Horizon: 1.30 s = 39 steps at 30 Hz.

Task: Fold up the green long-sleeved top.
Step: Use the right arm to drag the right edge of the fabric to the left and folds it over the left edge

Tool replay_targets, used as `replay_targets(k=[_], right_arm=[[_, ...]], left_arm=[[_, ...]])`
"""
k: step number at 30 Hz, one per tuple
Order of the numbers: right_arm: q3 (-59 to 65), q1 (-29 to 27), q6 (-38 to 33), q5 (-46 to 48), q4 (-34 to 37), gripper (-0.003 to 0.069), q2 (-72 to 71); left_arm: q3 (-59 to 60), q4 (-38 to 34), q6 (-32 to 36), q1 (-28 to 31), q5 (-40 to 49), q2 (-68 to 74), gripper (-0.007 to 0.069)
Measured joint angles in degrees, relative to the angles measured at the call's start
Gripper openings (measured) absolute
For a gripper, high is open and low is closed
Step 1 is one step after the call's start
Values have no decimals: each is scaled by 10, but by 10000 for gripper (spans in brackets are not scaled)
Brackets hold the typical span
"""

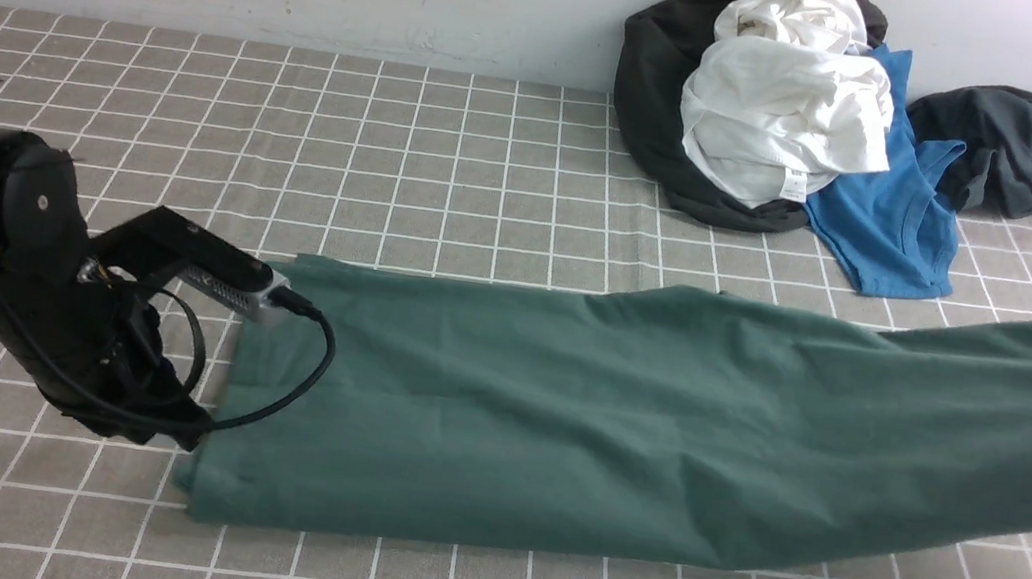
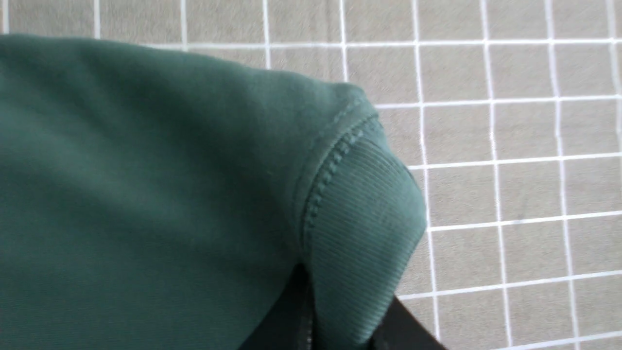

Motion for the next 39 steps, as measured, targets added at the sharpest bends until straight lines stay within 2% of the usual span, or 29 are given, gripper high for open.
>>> replay_targets(k=[4,8,12,13,15,16,18,20,26,31,36,39], right_arm=[[-36,1,0,20,30,59,-48],[-99,27,-26,52,76,59,-69],[-185,129,-74,87,140,59,-64],[-205,169,-80,92,148,59,-55],[-235,239,-83,93,150,59,-34],[-235,239,-83,93,150,59,-31],[-271,329,-82,93,148,59,23],[-299,382,-74,93,147,59,71],[-388,482,-62,93,145,59,211],[-459,524,-55,93,149,59,304],[-498,537,-51,85,181,62,371],[-505,537,-56,83,219,108,397]], left_arm=[[-3,-4,0,0,33,-101,-7],[-5,-17,-1,0,50,-182,-7],[-5,-47,-1,0,81,-274,-7],[-5,-50,-1,0,94,-297,-7],[-5,-52,-1,0,111,-320,-7],[-5,-52,-1,0,113,-322,-7],[-5,-52,-1,0,147,-356,-7],[-5,-52,-1,0,173,-380,-7],[-5,-54,-2,0,235,-438,-7],[-3,-54,-2,0,260,-478,-7],[19,-55,-2,0,265,-508,-7],[34,-55,-2,0,269,-518,-7]])
